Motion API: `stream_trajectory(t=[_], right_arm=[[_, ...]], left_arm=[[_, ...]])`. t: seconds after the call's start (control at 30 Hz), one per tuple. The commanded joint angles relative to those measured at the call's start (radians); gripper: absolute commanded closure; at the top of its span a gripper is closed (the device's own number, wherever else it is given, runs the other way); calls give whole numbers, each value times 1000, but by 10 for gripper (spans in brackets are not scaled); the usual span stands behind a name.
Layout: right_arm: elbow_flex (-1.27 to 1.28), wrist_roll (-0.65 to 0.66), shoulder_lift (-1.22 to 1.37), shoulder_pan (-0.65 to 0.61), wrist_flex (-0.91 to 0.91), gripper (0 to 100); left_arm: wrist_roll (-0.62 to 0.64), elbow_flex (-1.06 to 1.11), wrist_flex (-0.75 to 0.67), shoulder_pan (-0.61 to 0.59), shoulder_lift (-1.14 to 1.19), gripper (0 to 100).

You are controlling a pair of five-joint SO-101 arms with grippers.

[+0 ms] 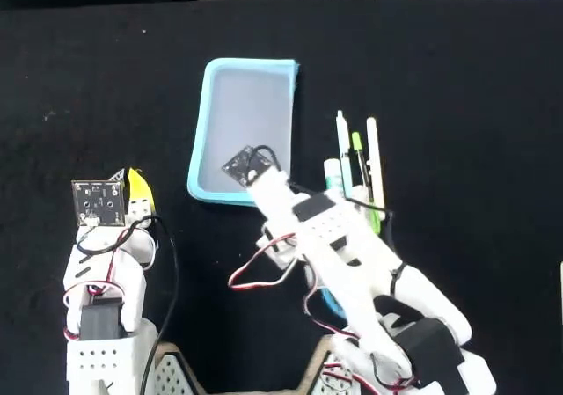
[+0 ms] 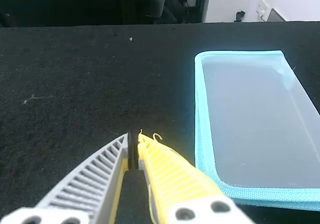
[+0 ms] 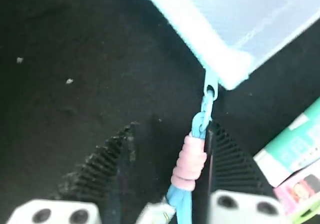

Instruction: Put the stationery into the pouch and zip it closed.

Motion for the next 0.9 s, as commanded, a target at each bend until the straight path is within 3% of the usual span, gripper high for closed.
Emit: stream_trajectory(t=[0.0,0.33,0.73,0.87], right_arm=[[19,68,-45,25,-37,790],[114,86,-45,29,-278,790],[119,87,-45,75,-288,790],[119,161,-45,129,-292,790]], left_arm=[[2,21,5,8,-2,953],[2,21,5,8,-2,953],[2,21,5,8,-2,953],[2,21,5,8,-2,953]])
